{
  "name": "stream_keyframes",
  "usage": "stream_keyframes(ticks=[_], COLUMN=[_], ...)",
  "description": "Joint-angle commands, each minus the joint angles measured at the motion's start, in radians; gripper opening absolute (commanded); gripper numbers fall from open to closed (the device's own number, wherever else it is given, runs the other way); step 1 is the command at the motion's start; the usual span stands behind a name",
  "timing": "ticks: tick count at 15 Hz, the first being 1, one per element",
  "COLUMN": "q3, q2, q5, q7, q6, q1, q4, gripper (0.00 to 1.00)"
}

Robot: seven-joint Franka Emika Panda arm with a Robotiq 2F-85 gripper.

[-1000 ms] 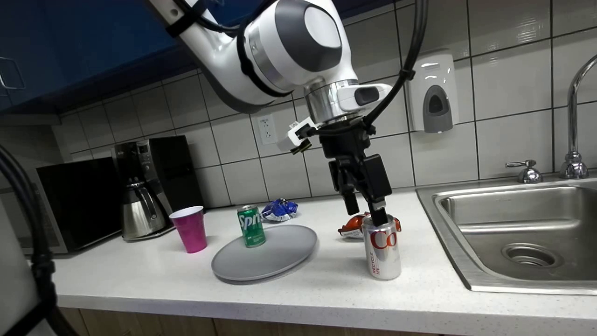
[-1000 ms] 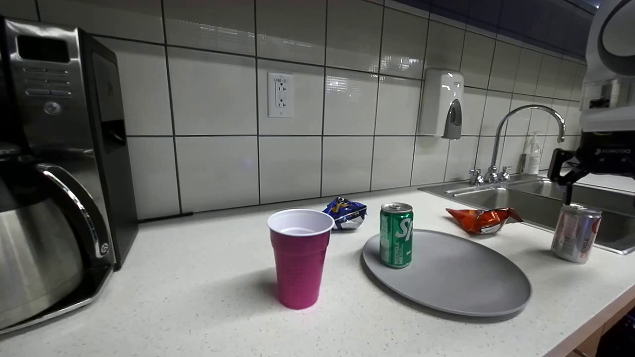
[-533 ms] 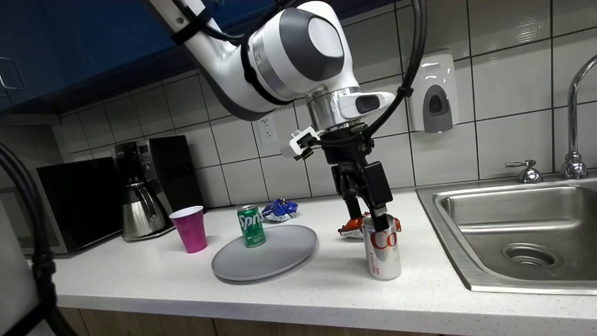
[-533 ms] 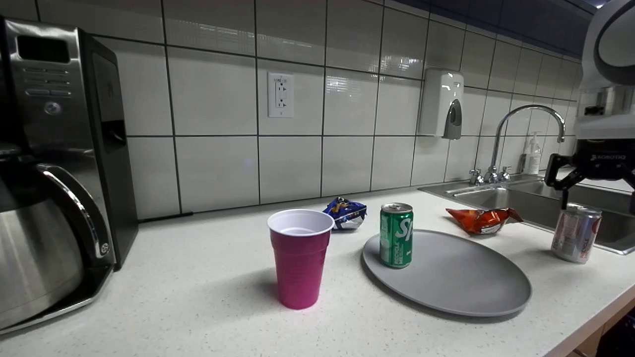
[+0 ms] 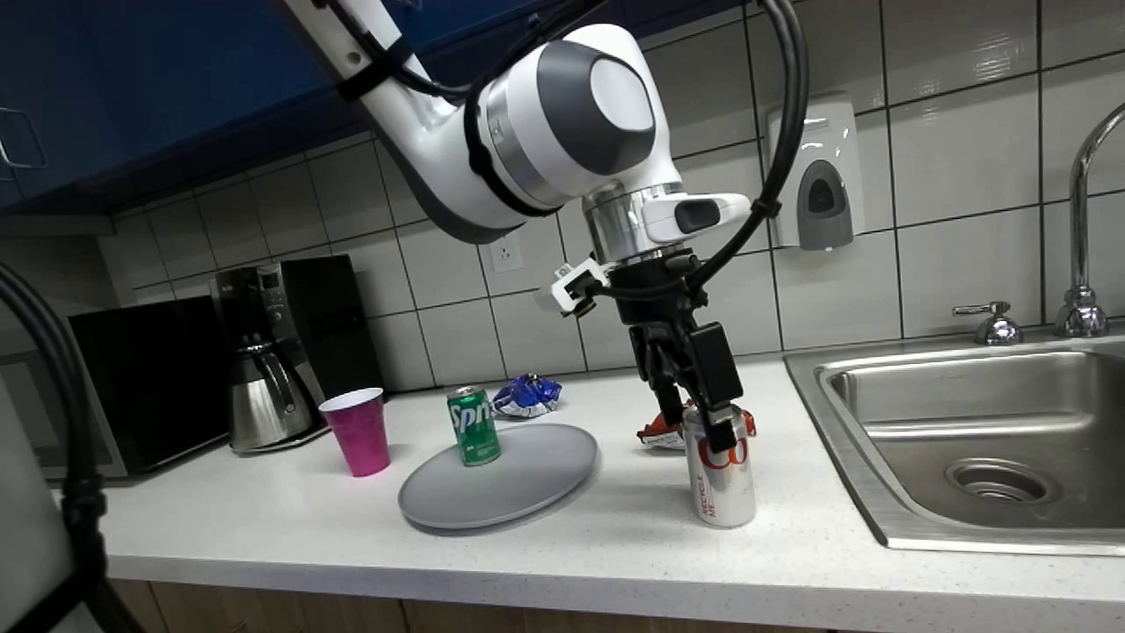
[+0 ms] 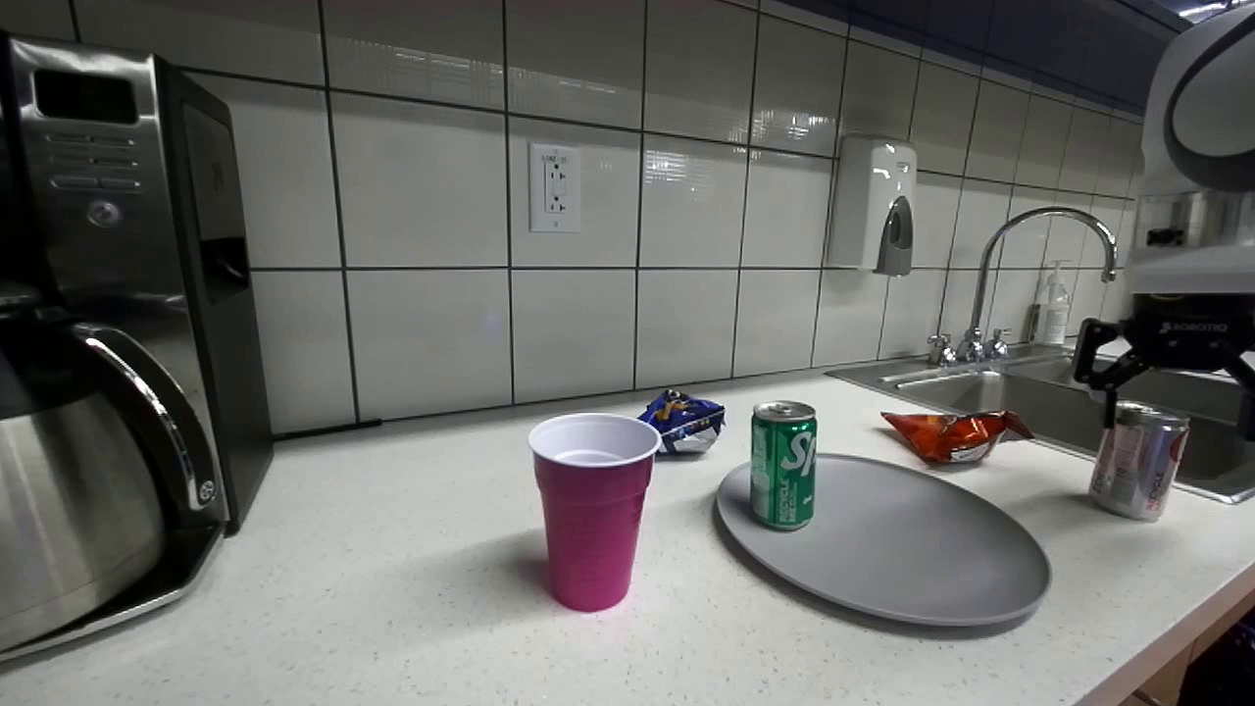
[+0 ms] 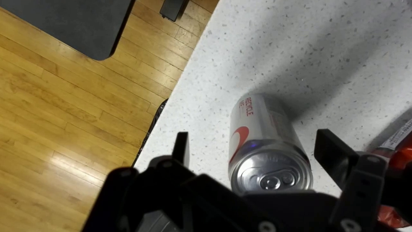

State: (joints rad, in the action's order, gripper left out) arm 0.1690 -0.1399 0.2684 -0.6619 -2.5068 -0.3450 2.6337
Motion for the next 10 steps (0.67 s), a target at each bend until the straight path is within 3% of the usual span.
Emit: stream_keyframes(ticks=[1, 10], q3=[0.008, 0.031], q2=[0.019, 0.042], q5=[0.022, 0.02], q7=[-0.031, -0.046], q6=[-0.016, -0.044], q1=[-0.001, -0.001], q4=[-0.016, -0.03], gripper=[1.0, 1.0])
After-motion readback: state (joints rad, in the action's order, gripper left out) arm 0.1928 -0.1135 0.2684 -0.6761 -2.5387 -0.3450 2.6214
